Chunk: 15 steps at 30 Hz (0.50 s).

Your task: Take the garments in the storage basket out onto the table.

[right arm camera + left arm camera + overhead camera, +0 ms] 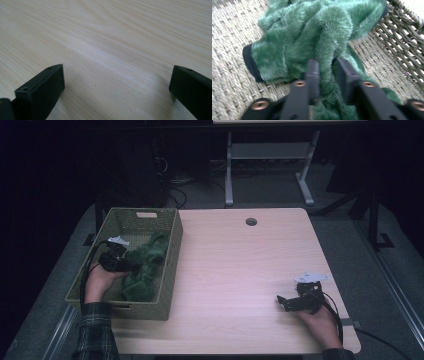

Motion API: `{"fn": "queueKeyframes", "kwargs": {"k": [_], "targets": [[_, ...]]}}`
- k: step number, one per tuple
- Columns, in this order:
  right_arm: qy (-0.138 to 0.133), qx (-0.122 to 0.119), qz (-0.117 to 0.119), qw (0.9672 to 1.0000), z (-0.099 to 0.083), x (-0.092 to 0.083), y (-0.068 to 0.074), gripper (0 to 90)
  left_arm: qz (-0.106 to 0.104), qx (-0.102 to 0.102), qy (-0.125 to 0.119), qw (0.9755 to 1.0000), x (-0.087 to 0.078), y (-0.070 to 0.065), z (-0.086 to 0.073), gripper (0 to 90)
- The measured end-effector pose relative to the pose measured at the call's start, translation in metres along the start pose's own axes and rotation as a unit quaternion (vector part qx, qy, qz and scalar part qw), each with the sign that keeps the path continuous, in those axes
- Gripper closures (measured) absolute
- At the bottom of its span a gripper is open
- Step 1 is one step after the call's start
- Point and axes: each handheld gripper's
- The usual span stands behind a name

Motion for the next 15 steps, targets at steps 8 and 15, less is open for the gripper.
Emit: {"fn": "queueKeyframes", "kwargs": {"k": [8, 15], "targets": [[0.0, 0.0, 0.0, 1.0, 0.0, 0.0, 0.0, 0.0, -0.021, -0.014, -0.028, 0.9993, -0.012, -0.002, 0.005, 85.1], [0.0, 0.0, 0.0, 1.0, 0.0, 0.0, 0.0, 0.0, -0.048, -0.021, -0.078, 0.9955, -0.029, -0.01, 0.014, 86.1]]}}
Point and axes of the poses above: each handheld gripper's, and its own axes: x roughly forward along the jaws, z roughly out of its top, y roughly to its left, and after that the axes turned 2 degrees about z, right-handed
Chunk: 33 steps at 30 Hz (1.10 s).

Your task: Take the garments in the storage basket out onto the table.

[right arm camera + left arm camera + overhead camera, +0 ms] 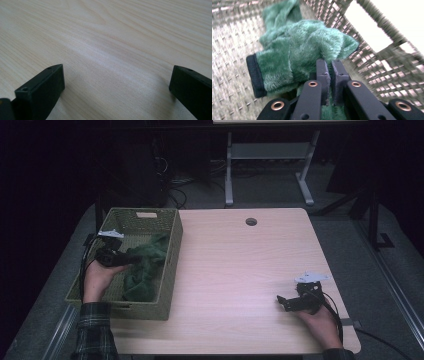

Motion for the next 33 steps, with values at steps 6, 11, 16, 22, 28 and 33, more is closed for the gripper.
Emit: {"fn": "queueKeyframes", "kwargs": {"k": [6, 11, 16, 22, 28, 33], "targets": [[0.0, 0.0, 0.0, 1.0, 0.0, 0.0, 0.0, 0.0, -0.02, -0.011, -0.043, 0.9988, -0.015, -0.006, 0.006, 86.9], [0.0, 0.0, 0.0, 1.0, 0.0, 0.0, 0.0, 0.0, -0.024, -0.012, -0.066, 0.9975, -0.026, -0.011, 0.011, 87.1], [0.0, 0.0, 0.0, 1.0, 0.0, 0.0, 0.0, 0.0, -0.025, -0.009, -0.081, 0.9964, -0.037, -0.014, 0.017, 87.1], [0.0, -0.001, 0.0, 1.0, 0.0, 0.0, 0.0, 0.0, -0.026, -0.01, -0.102, 0.9944, -0.053, -0.015, 0.027, 87.1], [0.0, -0.001, 0.0, 1.0, 0.0, 0.0, 0.0, 0.0, -0.025, -0.001, -0.124, 0.992, -0.071, -0.024, 0.041, 87.1], [0.0, -0.001, 0.0, 1.0, 0.0, 0.0, 0.0, 0.0, -0.031, 0.003, -0.139, 0.9898, -0.08, -0.029, 0.051, 87.1]]}}
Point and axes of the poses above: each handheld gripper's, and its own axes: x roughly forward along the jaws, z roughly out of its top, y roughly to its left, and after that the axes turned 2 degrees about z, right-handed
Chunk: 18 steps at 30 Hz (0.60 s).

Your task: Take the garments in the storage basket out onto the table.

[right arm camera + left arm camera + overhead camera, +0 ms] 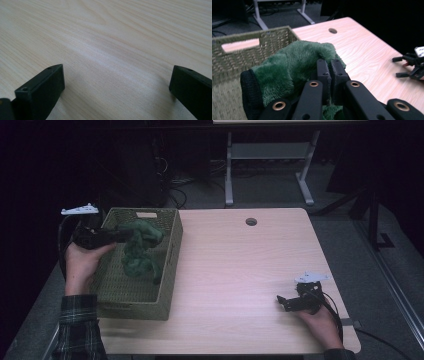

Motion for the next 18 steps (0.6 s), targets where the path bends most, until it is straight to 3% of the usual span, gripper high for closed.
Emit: {"fn": "queueKeyframes", "kwargs": {"k": [9, 18], "targets": [[0.0, 0.002, -0.001, 1.0, 0.0, 0.0, 0.001, 0.0, -0.017, 0.012, -0.022, 0.9996, -0.01, -0.014, 0.028, 87.2], [0.0, 0.002, -0.001, 1.0, 0.0, 0.0, 0.001, 0.0, -0.042, 0.028, -0.033, 0.9982, -0.008, -0.03, 0.047, 87.2]]}}
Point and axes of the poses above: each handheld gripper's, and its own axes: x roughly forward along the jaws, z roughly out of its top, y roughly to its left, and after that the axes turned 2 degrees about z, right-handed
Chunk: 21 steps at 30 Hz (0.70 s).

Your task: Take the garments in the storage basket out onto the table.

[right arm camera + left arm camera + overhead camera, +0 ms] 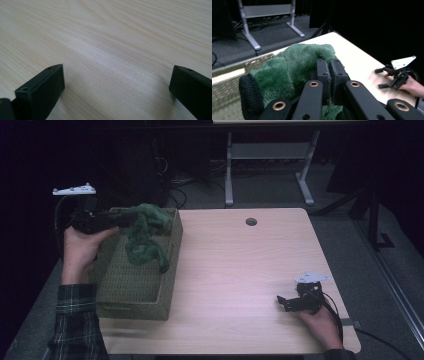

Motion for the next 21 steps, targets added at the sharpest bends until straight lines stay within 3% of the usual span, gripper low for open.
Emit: {"fn": "queueKeyframes", "kwargs": {"k": [3, 11, 21], "targets": [[0.0, 0.002, 0.001, 1.0, 0.0, 0.0, 0.0, 0.0, -0.022, 0.006, -0.007, 0.9997, 0.004, -0.008, 0.009, 87.2], [0.0, 0.002, 0.001, 1.0, 0.0, 0.0, 0.0, 0.0, -0.043, 0.025, -0.013, 0.9987, 0.012, -0.027, 0.028, 87.2], [0.001, 0.001, 0.001, 1.0, 0.0, 0.0, 0.0, 0.0, -0.073, 0.043, -0.007, 0.9963, 0.05, -0.058, 0.037, 87.2]]}}
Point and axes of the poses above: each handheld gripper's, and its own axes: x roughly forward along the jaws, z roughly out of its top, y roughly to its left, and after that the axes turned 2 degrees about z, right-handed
